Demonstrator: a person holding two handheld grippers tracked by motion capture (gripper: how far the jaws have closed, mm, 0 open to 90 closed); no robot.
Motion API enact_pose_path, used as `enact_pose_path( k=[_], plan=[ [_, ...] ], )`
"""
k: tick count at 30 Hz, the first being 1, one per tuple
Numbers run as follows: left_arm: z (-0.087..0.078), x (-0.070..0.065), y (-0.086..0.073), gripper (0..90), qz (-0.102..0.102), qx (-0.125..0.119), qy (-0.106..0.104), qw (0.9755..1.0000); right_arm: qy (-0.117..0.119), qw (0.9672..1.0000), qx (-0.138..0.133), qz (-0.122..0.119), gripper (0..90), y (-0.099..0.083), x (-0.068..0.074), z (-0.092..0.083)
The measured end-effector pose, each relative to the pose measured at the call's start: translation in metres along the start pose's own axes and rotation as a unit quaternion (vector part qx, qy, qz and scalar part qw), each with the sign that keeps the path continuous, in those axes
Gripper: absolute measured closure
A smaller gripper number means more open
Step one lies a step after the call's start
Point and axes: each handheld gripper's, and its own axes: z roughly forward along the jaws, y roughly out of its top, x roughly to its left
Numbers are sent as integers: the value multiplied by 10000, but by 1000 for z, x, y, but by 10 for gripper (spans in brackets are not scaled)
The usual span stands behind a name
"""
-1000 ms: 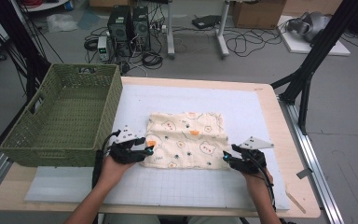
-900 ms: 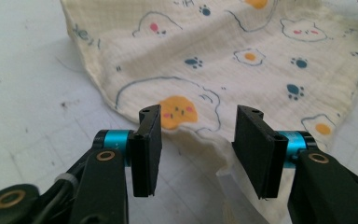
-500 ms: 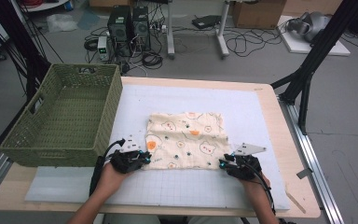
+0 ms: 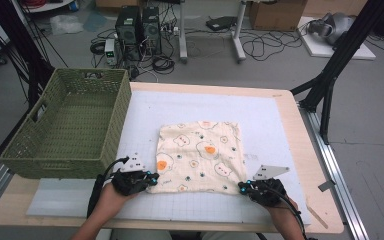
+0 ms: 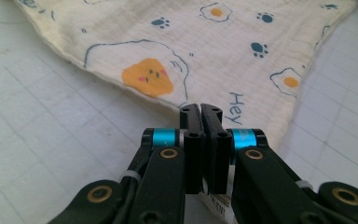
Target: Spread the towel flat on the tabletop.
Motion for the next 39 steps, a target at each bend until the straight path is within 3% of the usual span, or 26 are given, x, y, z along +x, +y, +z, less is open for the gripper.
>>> enact_pose_path(
  k=[5, 7, 9, 14, 17, 20, 23, 26, 32, 35, 39],
  plan=[
    [-4, -7, -6, 866, 23, 92, -215, 9997, 136, 9999, 72, -4, 892, -9, 4, -8],
    [-5, -9, -7, 858, -25, 84, -346, 9994, 134, 9999, 9, 4, 876, -10, 5, -11],
    [-7, -8, -6, 828, -33, 43, -320, 9995, 69, 9998, -158, 76, 835, -8, 4, -15],
    [-8, -1, 3, 621, -223, -268, 29, 9994, -9, 9990, -442, 116, 636, 8, 3, -5],
    [-4, 6, 10, 553, -343, -433, 269, 9981, -133, 9992, -382, 8, 578, 16, 3, 8],
    [2, 15, 16, 528, -458, -519, 460, 9965, -152, 9994, -315, 12, 593, 24, 1, 20],
    [5, 22, 20, 524, -553, -586, 548, 9952, 131, 9998, -100, -83, 697, 26, 2, 32],
    [7, 28, 23, 523, -588, -612, 611, 9945, 347, 9992, -92, -153, 882, 24, 3, 30],
    [12, 38, 34, 506, -630, -718, 753, 9926, 695, 9967, 102, -405, 887, 16, 10, 18],
    [17, 45, 41, 482, -716, -811, 869, 9903, 789, 9958, 91, -447, 870, 9, 12, 11],
    [27, 57, 52, 475, -831, -828, 1044, 9876, 667, 9973, -196, -243, 698, 8, 7, 5]
  ],
)
